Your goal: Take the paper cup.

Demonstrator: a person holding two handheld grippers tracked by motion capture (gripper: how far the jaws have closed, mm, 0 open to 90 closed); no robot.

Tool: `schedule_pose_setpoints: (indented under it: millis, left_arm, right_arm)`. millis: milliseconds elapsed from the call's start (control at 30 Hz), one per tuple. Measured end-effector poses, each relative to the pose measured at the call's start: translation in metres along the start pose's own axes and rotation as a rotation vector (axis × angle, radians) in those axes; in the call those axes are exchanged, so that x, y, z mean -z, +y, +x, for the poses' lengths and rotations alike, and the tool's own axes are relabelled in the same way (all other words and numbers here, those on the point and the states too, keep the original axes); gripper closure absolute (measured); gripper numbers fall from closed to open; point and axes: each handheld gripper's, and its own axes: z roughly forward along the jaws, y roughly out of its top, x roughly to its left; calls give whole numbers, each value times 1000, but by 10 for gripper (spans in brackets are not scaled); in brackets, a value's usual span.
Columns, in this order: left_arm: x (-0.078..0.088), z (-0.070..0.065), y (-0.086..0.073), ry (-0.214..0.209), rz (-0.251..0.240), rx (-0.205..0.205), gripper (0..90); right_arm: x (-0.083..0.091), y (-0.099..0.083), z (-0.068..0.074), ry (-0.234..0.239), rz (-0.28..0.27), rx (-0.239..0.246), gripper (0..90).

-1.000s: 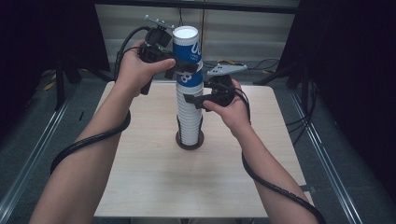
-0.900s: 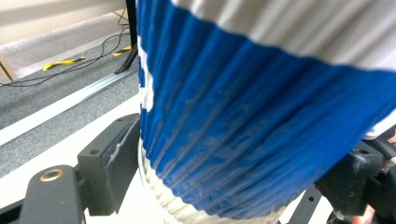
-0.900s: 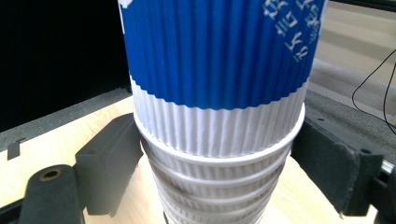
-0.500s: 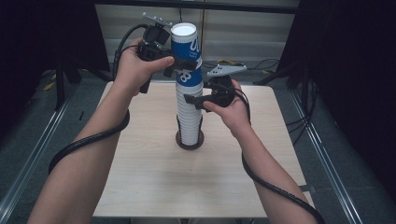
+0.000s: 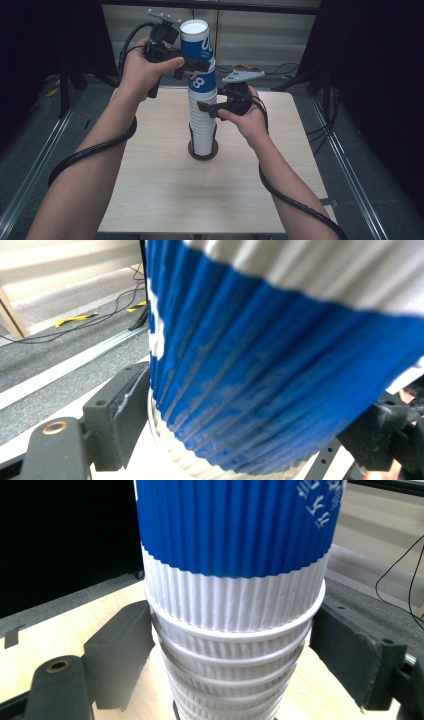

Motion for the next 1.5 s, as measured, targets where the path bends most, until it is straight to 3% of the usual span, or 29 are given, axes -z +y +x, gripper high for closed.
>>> schedule_pose_setpoints:
  millis: [233,333,1000,1233,1500]
  left_arm:
    - [6,0,1,-5,0,1,171]
    - [15,1,-1,6,-10,0,171]
    - [53,16,-33,18,-8,15,172]
    - [58,19,-41,19,4,19,174]
    - [61,19,-49,18,39,-8,175]
  right_arm:
    - [1,-1,1,-7,3,3,177]
    - [1,-2,1,-8,-1,7,178]
    - [3,-4,3,-20,6,10,185]
    - [4,-5,3,-20,11,13,194]
    - [5,-8,3,-18,27,26,207]
